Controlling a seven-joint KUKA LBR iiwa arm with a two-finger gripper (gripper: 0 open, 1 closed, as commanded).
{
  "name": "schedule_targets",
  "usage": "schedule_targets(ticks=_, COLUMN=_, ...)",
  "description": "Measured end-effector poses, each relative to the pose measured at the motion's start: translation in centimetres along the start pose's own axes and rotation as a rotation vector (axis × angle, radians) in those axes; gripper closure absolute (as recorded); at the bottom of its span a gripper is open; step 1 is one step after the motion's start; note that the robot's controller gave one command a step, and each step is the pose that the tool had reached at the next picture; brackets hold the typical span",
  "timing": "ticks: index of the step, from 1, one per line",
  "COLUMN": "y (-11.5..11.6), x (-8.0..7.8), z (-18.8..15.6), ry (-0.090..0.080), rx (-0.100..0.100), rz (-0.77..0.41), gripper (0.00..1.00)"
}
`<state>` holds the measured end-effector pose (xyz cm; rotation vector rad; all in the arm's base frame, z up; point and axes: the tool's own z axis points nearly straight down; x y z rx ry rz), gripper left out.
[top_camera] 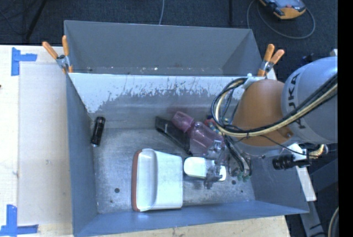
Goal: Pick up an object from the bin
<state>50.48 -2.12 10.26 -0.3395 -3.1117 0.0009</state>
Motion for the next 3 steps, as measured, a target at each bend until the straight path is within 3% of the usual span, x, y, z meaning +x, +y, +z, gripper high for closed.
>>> schedule_targets(ticks=3, y=0.0, x=-0.2, z=-4.4, ry=-0.011, rx=-0.002, rz=0.000, gripper=1.00)
